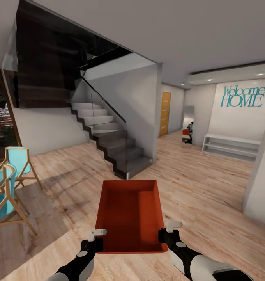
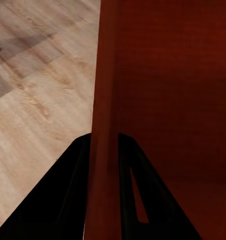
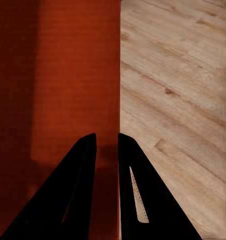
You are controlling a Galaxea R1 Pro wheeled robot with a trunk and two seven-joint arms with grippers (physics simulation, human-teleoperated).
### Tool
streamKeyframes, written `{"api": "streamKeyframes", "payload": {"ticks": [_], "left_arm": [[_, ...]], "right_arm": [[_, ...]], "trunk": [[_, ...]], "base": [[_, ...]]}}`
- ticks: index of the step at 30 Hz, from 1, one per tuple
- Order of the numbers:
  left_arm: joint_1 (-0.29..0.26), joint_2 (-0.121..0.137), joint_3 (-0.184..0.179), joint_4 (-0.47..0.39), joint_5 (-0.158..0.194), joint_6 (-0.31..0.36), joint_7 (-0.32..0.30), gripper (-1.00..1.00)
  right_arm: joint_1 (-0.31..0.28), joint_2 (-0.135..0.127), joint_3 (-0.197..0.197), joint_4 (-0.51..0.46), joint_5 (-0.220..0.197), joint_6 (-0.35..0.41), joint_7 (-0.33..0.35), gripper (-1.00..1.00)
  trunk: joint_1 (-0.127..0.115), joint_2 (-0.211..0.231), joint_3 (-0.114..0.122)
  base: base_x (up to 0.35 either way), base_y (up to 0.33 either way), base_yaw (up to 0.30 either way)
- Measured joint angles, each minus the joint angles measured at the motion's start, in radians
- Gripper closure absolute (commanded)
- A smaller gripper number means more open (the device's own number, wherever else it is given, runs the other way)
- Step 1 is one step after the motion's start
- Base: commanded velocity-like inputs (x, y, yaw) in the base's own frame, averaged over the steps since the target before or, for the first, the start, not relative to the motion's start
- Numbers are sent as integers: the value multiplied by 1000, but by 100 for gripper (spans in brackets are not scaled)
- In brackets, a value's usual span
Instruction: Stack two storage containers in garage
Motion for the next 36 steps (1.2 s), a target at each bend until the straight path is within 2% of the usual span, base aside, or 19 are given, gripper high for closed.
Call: {"api": "streamKeyframes", "payload": {"ticks": [18, 36], "left_arm": [[0, 0, 2, 0, -1, -1, -1, 100], [0, 0, 2, 0, -2, 0, 0, 100]], "right_arm": [[0, 0, 1, 0, -1, 0, 0, 100], [0, 0, 3, 0, -3, 0, -1, 100]], "trunk": [[0, 0, 0], [-1, 0, 0]], "base": [[14, 0, -283], [179, 0, -254]]}}
